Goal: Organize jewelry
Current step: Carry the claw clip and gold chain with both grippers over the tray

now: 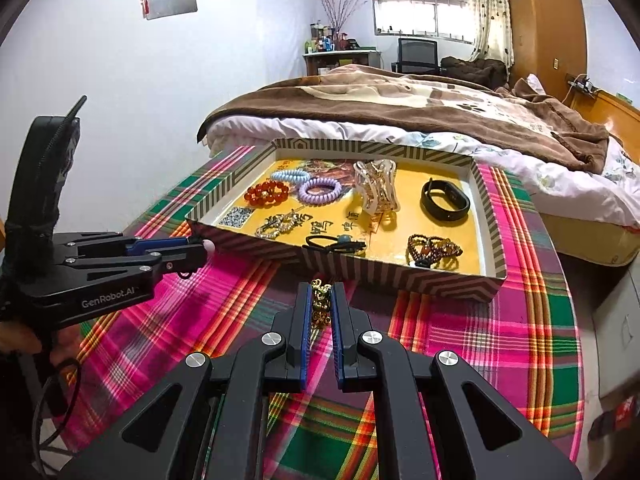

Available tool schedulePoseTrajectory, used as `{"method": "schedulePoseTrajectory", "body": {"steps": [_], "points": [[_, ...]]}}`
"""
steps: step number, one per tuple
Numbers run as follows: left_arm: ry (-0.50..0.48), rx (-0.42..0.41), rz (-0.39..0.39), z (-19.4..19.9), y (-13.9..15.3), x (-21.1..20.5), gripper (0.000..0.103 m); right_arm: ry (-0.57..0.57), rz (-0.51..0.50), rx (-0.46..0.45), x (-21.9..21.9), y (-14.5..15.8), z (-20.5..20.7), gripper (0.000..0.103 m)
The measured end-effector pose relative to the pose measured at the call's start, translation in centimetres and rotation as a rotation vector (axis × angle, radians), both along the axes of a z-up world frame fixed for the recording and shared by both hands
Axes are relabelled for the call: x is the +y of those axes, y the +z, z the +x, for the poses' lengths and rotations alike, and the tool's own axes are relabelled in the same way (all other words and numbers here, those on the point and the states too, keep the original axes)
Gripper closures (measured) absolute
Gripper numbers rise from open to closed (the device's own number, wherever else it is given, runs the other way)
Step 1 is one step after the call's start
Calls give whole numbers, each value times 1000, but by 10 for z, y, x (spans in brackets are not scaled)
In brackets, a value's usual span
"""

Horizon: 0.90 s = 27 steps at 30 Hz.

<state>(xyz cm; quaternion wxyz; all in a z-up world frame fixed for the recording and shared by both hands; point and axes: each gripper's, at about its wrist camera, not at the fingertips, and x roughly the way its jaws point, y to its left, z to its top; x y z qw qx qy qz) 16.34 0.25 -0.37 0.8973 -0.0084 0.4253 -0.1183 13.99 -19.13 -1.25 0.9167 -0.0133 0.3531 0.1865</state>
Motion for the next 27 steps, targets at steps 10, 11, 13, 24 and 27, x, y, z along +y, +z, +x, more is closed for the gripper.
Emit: {"method": "schedulePoseTrajectory", "body": {"steps": [10,11,13,24,27], "points": [[3,-59,6,-4,28,4,82,-19,8,-53,-10,24,0,94],[5,-63,8,-3,30,5,82,-23,9,-57,-12,26,1,94],[2,-74,10,-1,36,5,82,-30,10,-66,-16,31,3,94],[5,-91,-32,31,50,7,82,-90,30,-64,-46,46,47,94],[-2,-79,-36,41,46,2,82,-99,39,-42,-54,42,65,94]]}}
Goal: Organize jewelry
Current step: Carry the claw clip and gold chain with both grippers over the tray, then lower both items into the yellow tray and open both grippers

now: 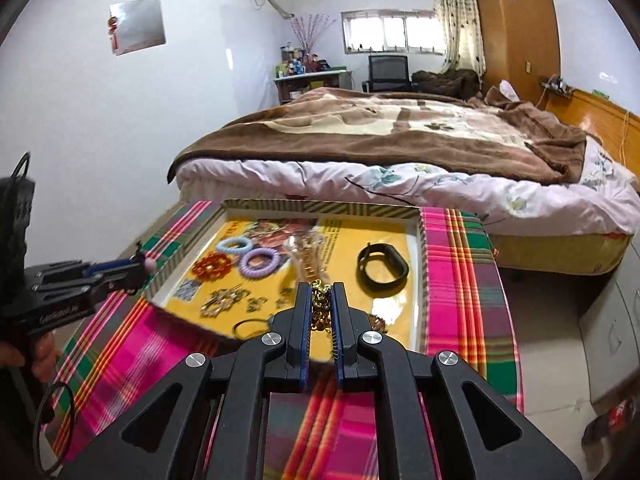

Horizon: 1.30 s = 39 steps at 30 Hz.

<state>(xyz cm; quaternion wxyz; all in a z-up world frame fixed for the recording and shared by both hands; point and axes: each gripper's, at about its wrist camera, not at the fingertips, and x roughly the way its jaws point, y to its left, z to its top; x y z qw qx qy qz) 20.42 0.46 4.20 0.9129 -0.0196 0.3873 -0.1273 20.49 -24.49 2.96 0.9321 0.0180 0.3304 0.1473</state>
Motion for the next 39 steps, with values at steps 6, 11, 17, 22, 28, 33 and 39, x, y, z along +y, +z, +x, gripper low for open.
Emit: {"method": "schedulePoseTrajectory", "body": {"steps": [6,11,17,22,28,33,39], "points": [[-42,33,-28,23,-17,-18,82,14,24,44,-9,-14,38,94],[-76,71,-44,43,-33,-36,82,44,15,99,-5,-32,67,94],[-100,115,-36,64,-51,-53,82,47,24,160,-2,-56,94,94],[-107,134,-29,75,-60,-60,82,48,11,181,-2,-65,102,94],[-97,168,-25,82,-70,-65,82,58,-59,192,6,-75,104,93],[-94,193,-23,86,-76,-67,81,61,-68,205,7,-80,104,93],[-86,189,-16,86,-76,-69,54,62,-66,208,8,-80,103,92]]}}
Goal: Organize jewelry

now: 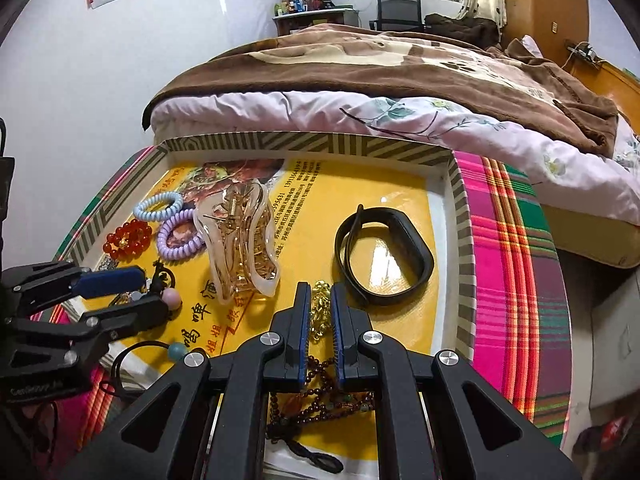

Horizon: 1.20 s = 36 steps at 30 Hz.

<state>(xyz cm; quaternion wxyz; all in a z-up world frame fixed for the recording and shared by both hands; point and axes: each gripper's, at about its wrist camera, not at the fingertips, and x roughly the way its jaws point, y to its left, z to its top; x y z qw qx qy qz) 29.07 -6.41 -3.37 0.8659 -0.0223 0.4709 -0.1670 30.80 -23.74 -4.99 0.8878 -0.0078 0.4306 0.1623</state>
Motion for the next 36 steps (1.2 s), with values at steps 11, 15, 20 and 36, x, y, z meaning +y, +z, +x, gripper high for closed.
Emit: {"method": "schedulePoseTrajectory", "body": {"steps": [11,15,20,36], "points": [[10,-21,11,-10,9,3,37,-15,21,-14,-2,8,-7,73],[19,-51,19,-22,20,5,31,-24,44,-39,-4,18,-20,73],[68,-109,43,-44,36,13,24,-59,70,-66,-5,30,-42,63],[181,-165,107,-123,43,29,23,-179,40,-115,3,38,-135,59]]}}
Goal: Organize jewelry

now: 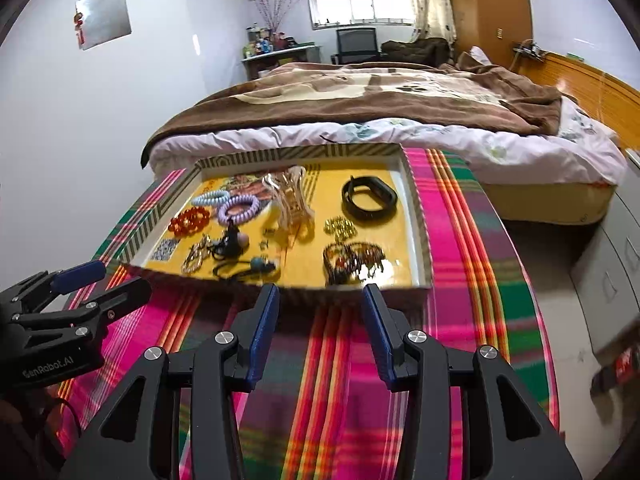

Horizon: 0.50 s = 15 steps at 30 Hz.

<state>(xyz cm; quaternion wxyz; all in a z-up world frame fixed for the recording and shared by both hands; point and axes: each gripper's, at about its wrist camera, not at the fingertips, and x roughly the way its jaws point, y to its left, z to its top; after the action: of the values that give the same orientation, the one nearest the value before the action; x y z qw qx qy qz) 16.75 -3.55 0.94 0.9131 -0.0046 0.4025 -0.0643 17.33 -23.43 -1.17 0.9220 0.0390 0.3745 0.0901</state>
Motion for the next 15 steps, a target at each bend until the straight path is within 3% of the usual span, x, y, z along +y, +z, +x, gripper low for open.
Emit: {"method": "schedulePoseTrajectory", "body": {"steps": [9,15], "points": [[37,-26,52,-28,1,2,23,-28,-38,-29,9,8,-24,59],[45,-31,45,-36,5,5,23,-17,-47,-34,16,10,-33,59]]}}
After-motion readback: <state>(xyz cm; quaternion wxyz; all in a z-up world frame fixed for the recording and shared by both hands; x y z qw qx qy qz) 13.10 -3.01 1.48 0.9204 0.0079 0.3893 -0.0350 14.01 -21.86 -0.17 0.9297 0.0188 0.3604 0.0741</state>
